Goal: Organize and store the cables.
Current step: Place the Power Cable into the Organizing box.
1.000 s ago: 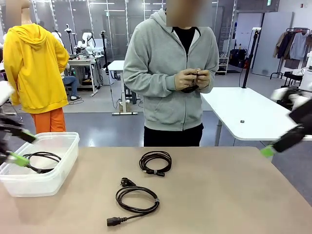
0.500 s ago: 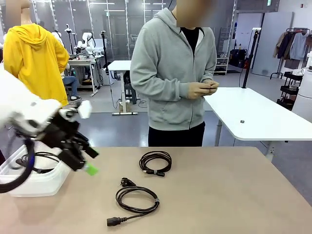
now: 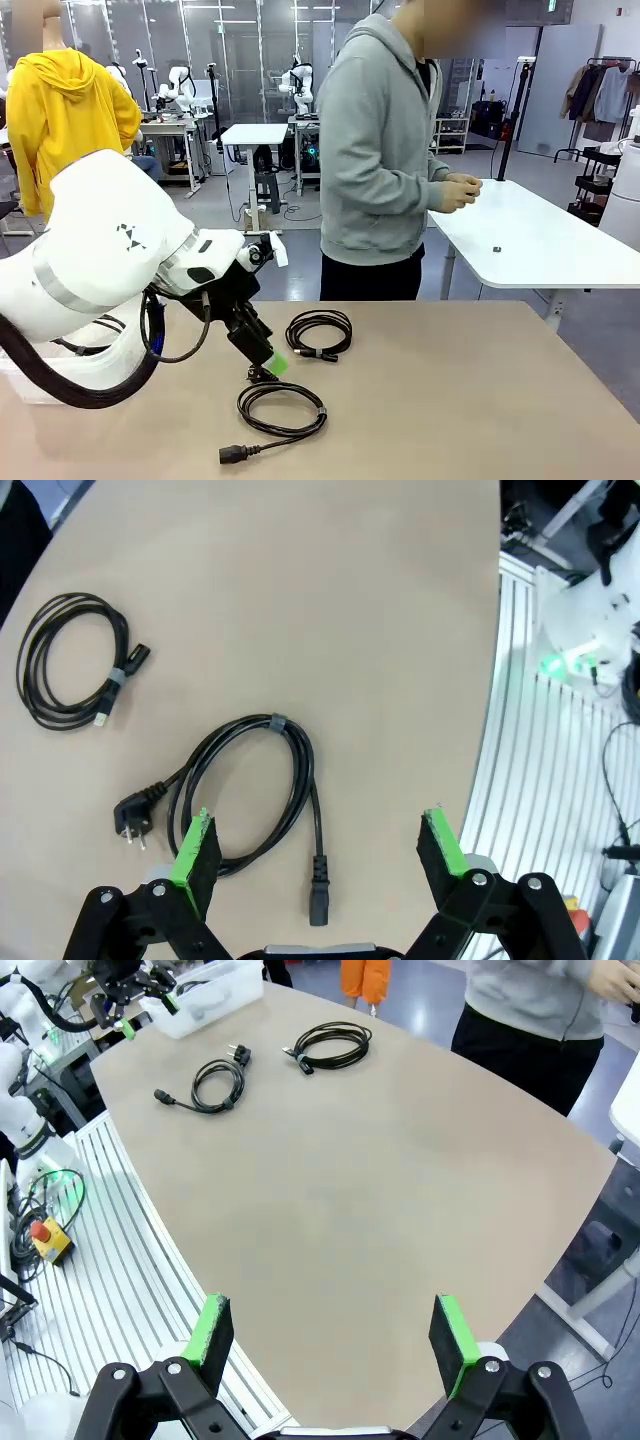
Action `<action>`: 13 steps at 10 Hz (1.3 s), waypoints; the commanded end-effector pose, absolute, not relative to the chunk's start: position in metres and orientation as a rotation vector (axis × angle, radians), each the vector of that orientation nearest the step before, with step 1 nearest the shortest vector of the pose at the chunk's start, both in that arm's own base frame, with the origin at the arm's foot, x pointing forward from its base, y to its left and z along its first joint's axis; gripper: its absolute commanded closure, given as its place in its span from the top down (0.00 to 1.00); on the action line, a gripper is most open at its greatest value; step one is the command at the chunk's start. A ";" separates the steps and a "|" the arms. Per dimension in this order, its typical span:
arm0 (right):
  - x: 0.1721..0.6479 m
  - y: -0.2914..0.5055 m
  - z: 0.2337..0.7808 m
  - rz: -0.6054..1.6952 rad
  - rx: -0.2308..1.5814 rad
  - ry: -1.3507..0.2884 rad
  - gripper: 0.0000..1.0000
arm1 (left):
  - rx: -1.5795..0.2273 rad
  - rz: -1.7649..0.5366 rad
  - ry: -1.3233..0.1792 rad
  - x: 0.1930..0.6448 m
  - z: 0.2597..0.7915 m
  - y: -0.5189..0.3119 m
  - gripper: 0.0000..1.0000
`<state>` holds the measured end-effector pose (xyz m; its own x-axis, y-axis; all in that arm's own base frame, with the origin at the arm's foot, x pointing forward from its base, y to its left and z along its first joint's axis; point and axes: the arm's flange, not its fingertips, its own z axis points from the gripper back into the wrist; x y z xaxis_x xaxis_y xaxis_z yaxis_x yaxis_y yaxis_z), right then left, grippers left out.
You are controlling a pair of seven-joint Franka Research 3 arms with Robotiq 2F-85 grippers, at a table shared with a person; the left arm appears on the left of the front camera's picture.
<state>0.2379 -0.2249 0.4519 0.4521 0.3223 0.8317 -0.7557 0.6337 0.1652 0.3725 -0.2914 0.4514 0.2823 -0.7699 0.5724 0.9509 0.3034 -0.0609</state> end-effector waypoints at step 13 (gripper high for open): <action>0.235 -0.225 0.458 0.716 0.579 -0.877 1.00 | -0.301 -1.185 -0.248 0.402 0.390 -0.402 1.00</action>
